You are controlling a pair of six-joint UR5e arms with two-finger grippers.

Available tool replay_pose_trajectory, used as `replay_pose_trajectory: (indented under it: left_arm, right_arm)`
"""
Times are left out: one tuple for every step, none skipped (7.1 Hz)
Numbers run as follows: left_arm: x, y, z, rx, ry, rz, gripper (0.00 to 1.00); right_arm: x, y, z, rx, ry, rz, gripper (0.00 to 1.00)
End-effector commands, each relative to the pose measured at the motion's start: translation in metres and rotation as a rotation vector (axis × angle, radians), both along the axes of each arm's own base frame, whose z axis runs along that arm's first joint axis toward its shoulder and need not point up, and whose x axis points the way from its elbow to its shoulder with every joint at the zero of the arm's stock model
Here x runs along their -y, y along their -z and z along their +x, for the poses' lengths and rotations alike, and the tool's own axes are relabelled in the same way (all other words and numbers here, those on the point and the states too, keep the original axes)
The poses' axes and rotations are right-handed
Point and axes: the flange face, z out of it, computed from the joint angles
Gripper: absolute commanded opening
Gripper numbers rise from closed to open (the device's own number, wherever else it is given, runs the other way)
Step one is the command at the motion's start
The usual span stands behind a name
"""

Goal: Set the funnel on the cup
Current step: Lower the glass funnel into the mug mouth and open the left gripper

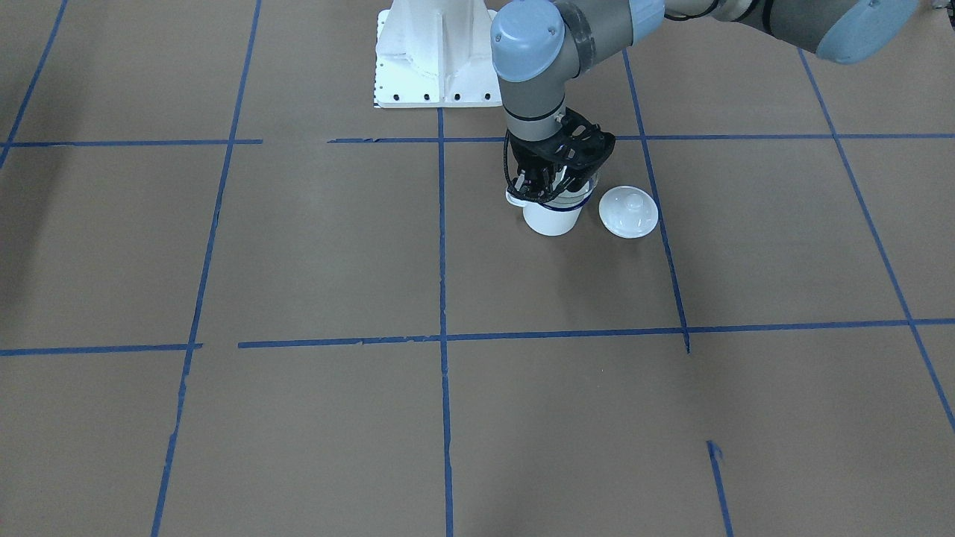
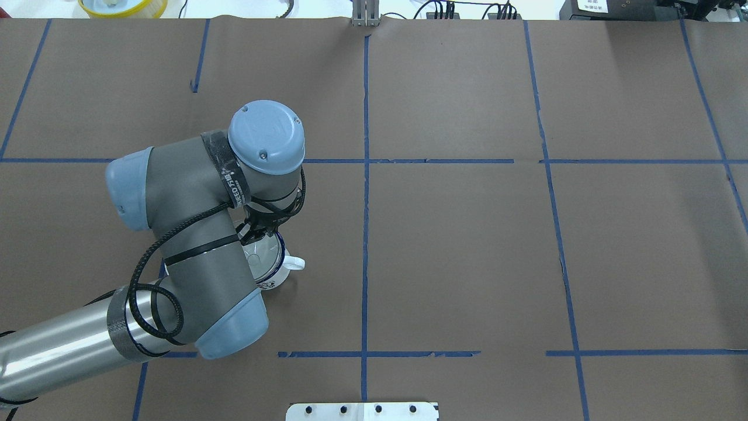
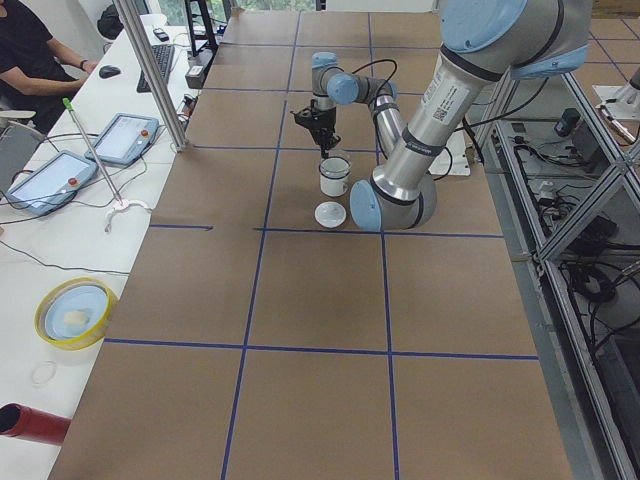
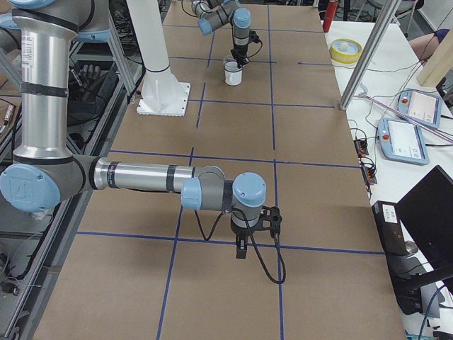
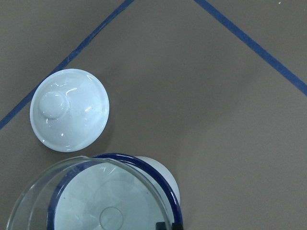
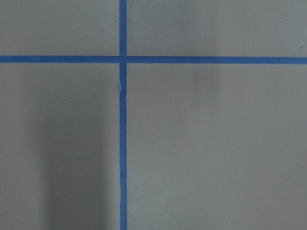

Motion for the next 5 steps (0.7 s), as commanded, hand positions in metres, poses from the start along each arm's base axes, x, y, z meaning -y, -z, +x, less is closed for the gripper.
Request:
replay_pose_trajectory:
  left_arm:
    - [0.0004, -0.0001, 0.0013, 0.0, -0.006, 0.004, 0.0]
    - [0.0004, -0.0001, 0.0013, 0.0, -0.007, 0.005, 0.0]
    - [0.0004, -0.0011, 0.0012, 0.001, -0.011, 0.006, 0.3]
    - [0.0002, 0.0005, 0.0009, -0.001, -0.039, 0.026, 0.58]
    - [0.0001, 0.001, 0.0005, -0.002, -0.04, 0.029, 0.75]
  right_arm:
    - [0.0, 0.0, 0.0, 0.0, 0.0, 0.0, 1.0]
    - [0.0, 0.0, 0.0, 0.0, 0.0, 0.0, 1.0]
    - [0.0, 0.0, 0.0, 0.0, 0.0, 0.0, 1.0]
    - [0.0, 0.0, 0.0, 0.0, 0.0, 0.0, 1.0]
    - [0.0, 0.0, 0.0, 0.0, 0.0, 0.0, 1.0]
